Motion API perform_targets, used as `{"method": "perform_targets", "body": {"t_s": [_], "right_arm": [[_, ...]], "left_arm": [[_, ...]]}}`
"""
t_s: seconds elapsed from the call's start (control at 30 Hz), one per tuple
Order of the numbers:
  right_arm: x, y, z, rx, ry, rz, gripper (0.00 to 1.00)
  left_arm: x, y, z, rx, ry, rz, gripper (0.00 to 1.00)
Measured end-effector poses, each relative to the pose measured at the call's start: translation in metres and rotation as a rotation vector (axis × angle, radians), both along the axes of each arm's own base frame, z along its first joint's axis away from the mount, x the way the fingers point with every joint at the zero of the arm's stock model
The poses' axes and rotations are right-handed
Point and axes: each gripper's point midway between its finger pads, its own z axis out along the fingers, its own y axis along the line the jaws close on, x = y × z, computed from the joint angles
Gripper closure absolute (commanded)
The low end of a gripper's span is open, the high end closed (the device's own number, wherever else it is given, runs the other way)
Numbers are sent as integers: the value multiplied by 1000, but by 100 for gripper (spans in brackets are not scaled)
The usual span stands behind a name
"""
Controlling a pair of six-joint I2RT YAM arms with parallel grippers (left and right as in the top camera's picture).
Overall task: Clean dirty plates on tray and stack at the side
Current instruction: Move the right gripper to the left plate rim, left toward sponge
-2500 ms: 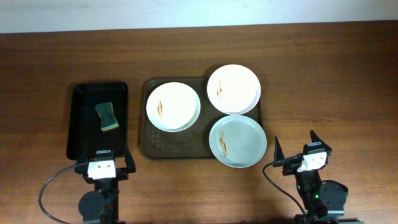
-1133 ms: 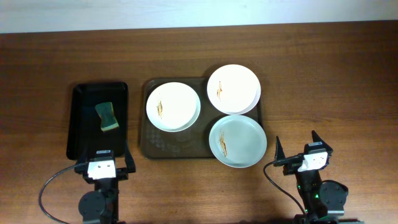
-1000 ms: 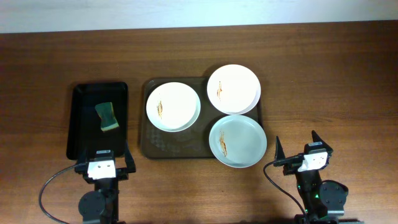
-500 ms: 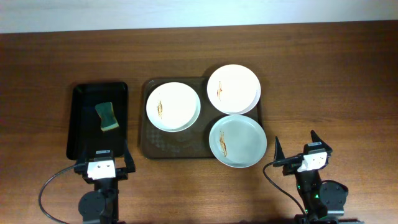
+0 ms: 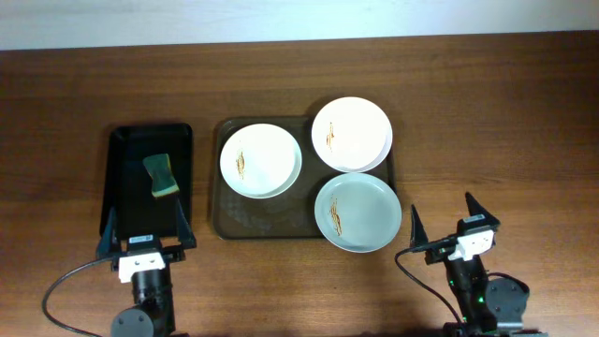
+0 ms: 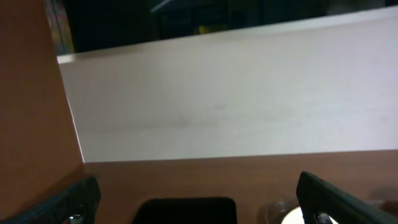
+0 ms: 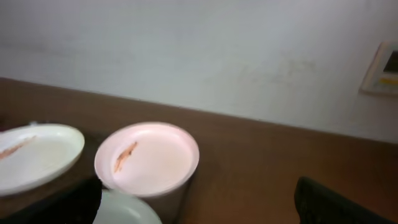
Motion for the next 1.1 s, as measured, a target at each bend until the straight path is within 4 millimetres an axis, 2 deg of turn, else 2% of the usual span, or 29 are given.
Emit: {"method": "perform_targets", "body": {"t_s": [0.1,0.13,0.27,0.4,0.47,0.53,0.73,0.8,0.93,1.1], "right_arm": [[-6,-2,34,-3,-73,-13,2],[-8,-2,46,-3,-100,-16,2],[-15,-2,79,-6,-152,-19,1],[-10,-3,99,-4,-107,-23,2],[-5,-4,105,0,-48,-25,2],[5,-4,119,2,22,-25,2],[37,-5,143,13,274,-19,2],[44,-5,135,18,383,-15,2],[60,-4,122,31,598,-6,2],[72,8,107,79,881,66,2]], "left_arm": [[-4,0,25,3,-36,0,1],[-6,-1,45,5,-55,0,1],[0,0,88,5,-50,0,1],[18,-2,106,0,45,-18,1],[31,-2,109,-6,123,-27,1],[46,-2,110,-16,228,-38,1],[96,-12,100,-53,535,-121,1],[104,-15,92,-72,641,-142,1],[126,-24,88,-115,826,-209,1],[135,-39,60,-212,1137,-295,1]]}}
